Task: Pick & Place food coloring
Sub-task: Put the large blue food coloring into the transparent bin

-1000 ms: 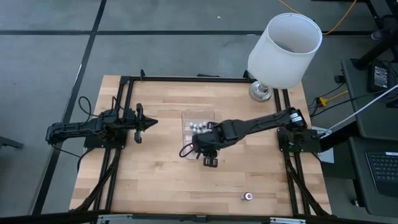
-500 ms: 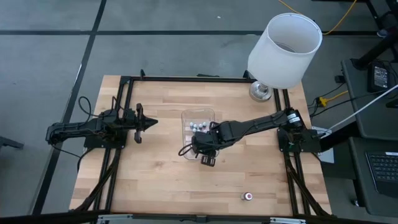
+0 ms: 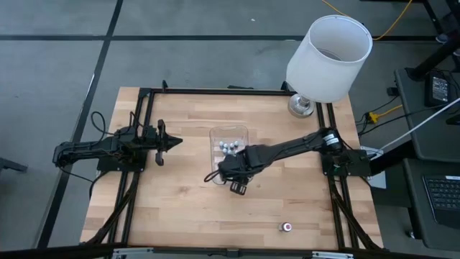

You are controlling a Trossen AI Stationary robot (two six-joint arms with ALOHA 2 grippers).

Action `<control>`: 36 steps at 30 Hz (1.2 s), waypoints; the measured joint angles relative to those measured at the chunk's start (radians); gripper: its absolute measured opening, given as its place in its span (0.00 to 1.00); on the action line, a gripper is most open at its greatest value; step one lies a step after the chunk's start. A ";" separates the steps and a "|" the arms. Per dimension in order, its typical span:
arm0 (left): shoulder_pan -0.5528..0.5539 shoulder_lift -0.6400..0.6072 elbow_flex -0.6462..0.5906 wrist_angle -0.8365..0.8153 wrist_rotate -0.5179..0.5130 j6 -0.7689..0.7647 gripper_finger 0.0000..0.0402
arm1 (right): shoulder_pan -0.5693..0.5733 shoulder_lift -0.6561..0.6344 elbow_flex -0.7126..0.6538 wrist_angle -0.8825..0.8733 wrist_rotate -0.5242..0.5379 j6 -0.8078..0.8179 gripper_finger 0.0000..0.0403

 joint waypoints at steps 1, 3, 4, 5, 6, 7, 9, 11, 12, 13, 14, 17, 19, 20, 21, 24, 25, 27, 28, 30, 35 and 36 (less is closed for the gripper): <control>0.000 0.000 0.000 -0.001 0.000 0.000 0.02 | 0.000 0.008 0.000 0.002 -0.002 0.000 0.40; 0.000 0.000 0.000 0.003 0.000 0.000 0.02 | 0.000 0.021 0.000 0.001 -0.008 0.001 0.40; 0.000 0.000 0.000 -0.001 0.000 0.000 0.03 | 0.000 0.028 0.000 0.002 -0.008 0.001 0.40; 0.000 0.000 0.000 -0.001 0.000 0.000 0.03 | 0.000 0.032 0.000 0.002 -0.008 0.001 0.40; 0.000 0.000 0.000 0.003 0.000 0.000 0.03 | 0.000 0.036 0.000 0.001 -0.009 0.001 0.40; 0.000 0.000 0.000 0.003 0.000 0.000 0.03 | -0.002 0.041 0.000 0.002 -0.012 0.001 0.40; 0.000 0.000 0.000 0.003 0.000 0.000 0.02 | -0.005 0.051 0.000 0.003 -0.020 0.001 0.40; 0.000 0.000 0.000 0.002 0.000 0.000 0.02 | -0.009 0.058 0.000 0.003 -0.020 0.001 0.40; 0.000 0.000 0.000 0.003 0.000 0.000 0.02 | -0.011 0.058 0.000 0.003 -0.020 0.001 0.40; 0.000 0.000 0.000 0.002 0.000 0.000 0.02 | -0.013 0.058 0.000 0.002 -0.020 0.001 0.40; 0.000 0.000 0.000 0.002 0.000 0.000 0.02 | -0.015 0.058 0.000 0.004 -0.020 0.002 0.40; 0.000 0.000 0.000 0.002 0.000 0.000 0.02 | -0.023 0.058 0.000 0.003 -0.020 0.005 0.41; 0.000 0.000 0.000 0.002 0.000 0.000 0.02 | -0.027 0.058 0.000 0.001 -0.025 0.010 0.43; 0.000 0.000 0.000 0.002 0.000 0.000 0.02 | -0.030 0.058 0.000 0.000 -0.029 0.018 0.44; 0.000 0.000 0.000 0.002 0.000 0.000 0.03 | -0.031 0.058 0.000 0.000 -0.035 0.023 0.46; 0.000 0.000 0.000 0.003 0.000 0.000 0.03 | -0.034 0.058 0.000 0.002 -0.044 0.024 0.51; 0.000 0.000 0.000 0.002 0.000 0.000 0.02 | -0.034 0.058 0.000 0.001 -0.043 0.024 0.53; 0.000 0.000 0.000 0.002 0.000 0.000 0.02 | -0.034 0.058 0.000 0.001 -0.043 0.024 0.56; 0.000 0.000 0.000 0.002 0.000 0.000 0.02 | -0.034 0.058 0.000 0.000 -0.043 0.025 0.57; 0.000 0.000 0.000 0.002 0.000 0.000 0.02 | -0.034 0.058 0.000 -0.009 -0.043 0.031 0.59; 0.000 0.000 0.000 0.002 0.000 0.000 0.02 | -0.030 0.058 0.017 -0.073 -0.043 0.050 0.61; 0.000 0.000 0.000 0.002 0.000 0.000 0.01 | -0.028 0.058 0.024 -0.082 -0.043 0.050 0.61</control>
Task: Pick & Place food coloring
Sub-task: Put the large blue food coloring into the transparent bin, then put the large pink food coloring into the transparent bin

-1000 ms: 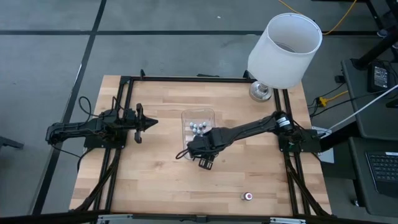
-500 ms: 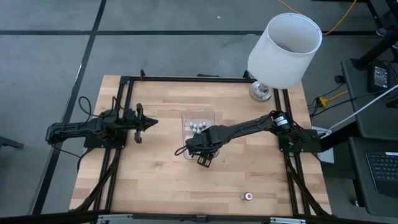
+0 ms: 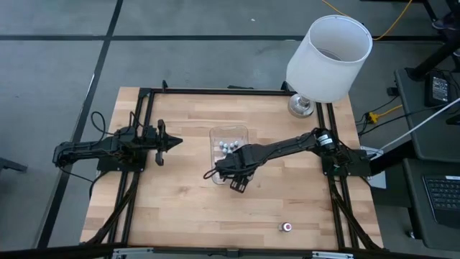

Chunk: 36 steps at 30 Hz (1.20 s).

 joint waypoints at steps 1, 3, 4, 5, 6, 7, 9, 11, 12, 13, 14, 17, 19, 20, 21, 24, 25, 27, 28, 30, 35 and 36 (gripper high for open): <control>0.000 0.000 0.000 0.000 0.000 0.000 0.02 | 0.003 0.000 0.008 -0.010 0.000 0.000 0.61; 0.000 0.000 0.000 0.000 0.000 0.000 0.02 | 0.007 0.000 0.030 -0.027 0.000 0.000 0.61; 0.000 0.000 0.000 0.000 0.000 0.000 0.02 | 0.009 0.000 0.040 -0.026 0.000 0.000 0.61; 0.000 0.000 0.000 0.000 0.000 0.000 0.02 | 0.012 -0.001 0.051 -0.027 0.000 0.000 0.61; 0.000 0.000 0.000 0.000 0.000 0.000 0.02 | 0.013 -0.001 0.062 -0.032 0.000 0.000 0.61; 0.000 0.000 0.000 0.000 0.000 0.000 0.03 | 0.015 -0.001 0.074 -0.036 0.000 0.000 0.61; 0.000 0.000 0.000 0.000 0.000 0.000 0.03 | 0.021 -0.001 0.102 -0.048 0.003 0.000 0.61; 0.000 0.000 0.000 0.000 0.000 0.000 0.02 | 0.028 -0.001 0.137 -0.079 0.029 0.001 0.61; 0.000 0.000 0.000 0.000 0.000 0.000 0.02 | 0.033 -0.001 0.157 -0.100 0.052 0.002 0.61; 0.000 0.000 0.000 0.000 0.000 0.000 0.02 | 0.040 -0.001 0.179 -0.125 0.076 0.003 0.61; 0.000 0.000 0.000 0.000 0.000 0.000 0.02 | 0.046 -0.001 0.204 -0.154 0.101 0.003 0.61; 0.000 0.000 0.000 0.000 0.000 0.000 0.02 | 0.068 -0.001 0.288 -0.247 0.178 0.018 0.61; 0.000 0.000 0.000 0.000 0.000 0.000 0.02 | 0.091 -0.001 0.340 -0.287 0.213 0.046 0.61; 0.000 0.000 0.000 0.000 0.000 0.000 0.02 | 0.107 -0.007 0.354 -0.279 0.223 0.050 0.61; 0.000 0.000 0.000 0.000 0.000 0.000 0.02 | 0.127 -0.020 0.356 -0.274 0.225 0.053 0.61; 0.000 0.000 0.000 0.000 0.000 0.000 0.02 | 0.192 -0.045 0.356 -0.282 0.241 0.081 0.61; 0.000 0.000 0.000 0.001 0.000 0.000 0.02 | 0.212 -0.052 0.344 -0.278 0.243 0.084 0.61; 0.000 0.000 0.000 -0.001 0.000 0.000 0.02 | 0.250 -0.063 0.319 -0.284 0.244 0.117 0.61; 0.000 0.000 0.000 -0.002 0.000 0.000 0.02 | 0.266 -0.065 0.312 -0.282 0.243 0.142 0.61; 0.000 0.000 0.000 0.000 0.000 0.000 0.02 | 0.302 -0.079 0.290 -0.279 0.222 0.196 0.61; 0.000 0.000 0.000 0.000 0.000 0.000 0.02 | 0.397 -0.084 0.243 -0.280 0.128 0.367 0.61; 0.000 0.000 0.000 0.000 0.000 0.000 0.02 | 0.416 -0.084 0.238 -0.280 0.121 0.409 0.61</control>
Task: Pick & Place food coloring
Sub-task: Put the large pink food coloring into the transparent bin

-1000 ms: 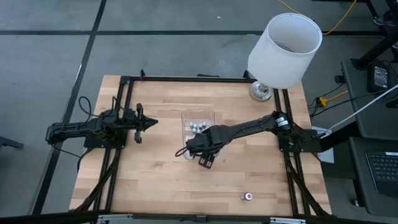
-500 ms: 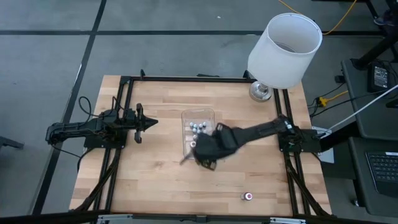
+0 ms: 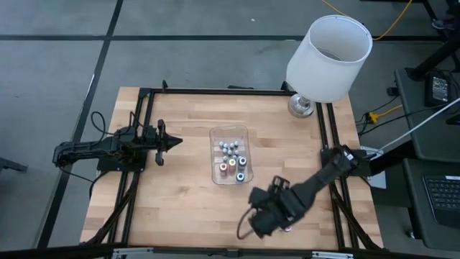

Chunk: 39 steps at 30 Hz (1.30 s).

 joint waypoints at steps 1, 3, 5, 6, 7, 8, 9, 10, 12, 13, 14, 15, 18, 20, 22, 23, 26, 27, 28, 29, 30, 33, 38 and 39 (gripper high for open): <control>0.000 0.000 0.000 0.000 0.000 0.000 0.02 | 0.017 0.000 -0.003 0.000 -0.003 0.041 0.61; 0.000 0.000 0.000 0.000 0.000 0.000 0.01 | 0.048 -0.002 -0.018 -0.001 -0.024 0.127 0.61; 0.000 0.000 0.000 0.000 0.000 0.000 0.02 | 0.077 -0.002 -0.033 0.000 -0.034 0.208 0.61; 0.000 0.000 0.000 0.000 0.000 0.000 0.02 | 0.091 -0.002 -0.037 0.000 -0.043 0.243 0.61; 0.000 0.000 0.000 0.000 0.000 0.000 0.02 | 0.104 -0.002 -0.044 0.001 -0.054 0.271 0.61; 0.000 0.000 0.000 0.000 0.000 0.000 0.02 | 0.116 -0.002 -0.053 0.001 -0.064 0.300 0.61; 0.000 0.000 0.000 0.000 0.000 0.000 0.03 | 0.127 -0.002 -0.066 0.001 -0.074 0.332 0.62; 0.000 0.000 0.000 0.000 0.000 0.000 0.03 | 0.139 -0.002 -0.081 0.000 -0.083 0.362 0.62; 0.000 0.000 0.000 0.000 0.000 0.000 0.03 | 0.161 -0.002 -0.110 0.000 -0.102 0.412 0.66; 0.000 0.000 0.000 0.000 0.000 0.000 0.03 | 0.172 -0.002 -0.126 0.000 -0.109 0.432 0.68; 0.000 0.000 0.000 0.000 0.000 0.000 0.02 | 0.183 -0.002 -0.143 -0.001 -0.114 0.445 0.71; 0.000 0.000 0.000 0.000 0.000 0.000 0.02 | 0.193 -0.002 -0.162 -0.001 -0.121 0.460 0.74; 0.000 0.000 0.000 0.000 0.000 0.000 0.02 | 0.223 -0.001 -0.209 0.001 -0.127 0.508 0.82; 0.000 0.000 0.000 0.000 0.000 0.000 0.02 | 0.236 -0.001 -0.228 0.011 -0.130 0.527 0.86; 0.000 0.000 0.000 0.000 0.000 0.000 0.02 | 0.249 -0.001 -0.243 0.038 -0.129 0.536 0.88; 0.000 0.000 0.000 0.000 0.000 0.000 0.02 | 0.253 -0.001 -0.250 0.056 -0.126 0.537 0.88; 0.000 0.000 0.000 0.000 0.000 0.000 0.03 | 0.258 -0.001 -0.285 0.133 -0.125 0.536 0.88; 0.000 0.000 0.000 0.000 0.000 0.000 0.03 | 0.258 -0.001 -0.304 0.170 -0.124 0.536 0.88; 0.000 0.000 0.000 0.000 0.000 0.000 0.03 | 0.258 -0.001 -0.324 0.205 -0.123 0.534 0.88; 0.000 0.000 0.000 0.000 0.000 0.000 0.02 | 0.258 -0.001 -0.344 0.235 -0.122 0.532 0.88; 0.000 0.000 0.000 0.000 0.000 0.000 0.02 | 0.258 -0.001 -0.364 0.261 -0.122 0.526 0.88; 0.000 0.000 0.000 0.000 0.000 0.000 0.02 | 0.257 -0.001 -0.415 0.313 -0.125 0.507 0.88; 0.000 0.000 0.000 0.000 0.000 0.000 0.02 | 0.257 -0.001 -0.465 0.320 -0.129 0.480 0.88; 0.000 0.000 0.000 0.000 0.000 0.000 0.01 | 0.257 -0.001 -0.472 0.321 -0.129 0.478 0.88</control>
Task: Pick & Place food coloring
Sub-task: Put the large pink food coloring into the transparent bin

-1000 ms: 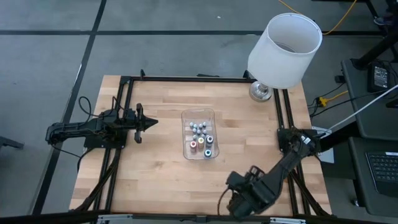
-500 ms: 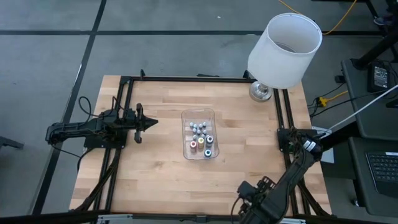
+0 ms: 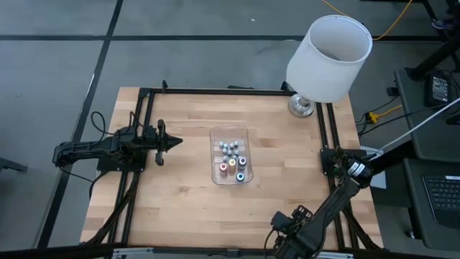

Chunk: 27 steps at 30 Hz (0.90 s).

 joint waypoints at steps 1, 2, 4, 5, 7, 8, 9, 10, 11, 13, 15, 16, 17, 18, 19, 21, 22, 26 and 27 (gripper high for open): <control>0.000 0.000 0.000 0.000 0.000 0.000 0.01 | 0.000 0.000 -0.005 0.005 -0.001 -0.003 0.88; 0.000 0.000 0.000 0.000 0.000 0.000 0.02 | -0.002 0.000 -0.010 0.016 -0.005 -0.010 0.88; 0.000 0.000 0.000 0.000 0.000 0.000 0.02 | -0.007 0.000 -0.021 0.041 -0.024 -0.040 0.87; 0.000 0.000 0.000 0.000 0.000 0.000 0.02 | -0.008 0.001 -0.021 0.044 -0.027 -0.050 0.86; 0.000 0.000 0.000 0.000 0.000 0.000 0.02 | -0.012 0.000 -0.020 0.045 -0.027 -0.051 0.83; 0.000 0.000 0.000 0.000 0.000 0.000 0.03 | -0.015 0.000 -0.020 0.045 -0.027 -0.052 0.82; 0.000 0.000 0.000 0.000 0.000 0.000 0.03 | -0.016 0.000 -0.020 0.045 -0.027 -0.056 0.80; 0.000 0.000 0.000 0.000 0.000 0.000 0.03 | -0.017 0.000 -0.020 0.045 -0.027 -0.062 0.78; 0.000 0.000 0.000 0.000 0.000 0.000 0.02 | -0.017 0.000 -0.020 0.046 -0.027 -0.072 0.76; 0.000 0.000 0.000 0.000 0.000 0.000 0.02 | -0.017 0.000 -0.020 0.051 -0.027 -0.079 0.72; 0.000 0.000 0.000 0.000 0.000 0.000 0.02 | -0.017 0.000 -0.020 0.051 -0.030 -0.079 0.67; 0.000 0.000 0.000 0.000 0.000 0.000 0.02 | -0.017 0.000 -0.020 0.052 -0.040 -0.080 0.64; 0.000 0.000 0.000 0.000 0.000 0.000 0.02 | -0.017 0.000 -0.020 0.051 -0.052 -0.080 0.61; 0.000 0.000 0.000 0.000 0.000 0.000 0.02 | -0.017 0.000 -0.020 0.053 -0.054 -0.080 0.59; 0.000 0.000 0.000 0.000 0.000 0.000 0.02 | -0.017 0.000 -0.020 0.055 -0.054 -0.080 0.56; 0.000 0.000 0.000 0.000 0.000 0.000 0.02 | -0.017 0.000 -0.020 0.057 -0.055 -0.080 0.50; 0.000 0.000 0.000 0.000 0.000 0.000 0.02 | -0.017 0.000 -0.020 0.057 -0.055 -0.080 0.47; 0.000 0.000 0.000 0.000 0.000 0.000 0.03 | -0.017 0.000 -0.020 0.060 -0.055 -0.080 0.37; 0.000 0.000 0.000 0.000 0.000 0.000 0.03 | -0.017 0.000 -0.020 0.061 -0.054 -0.080 0.35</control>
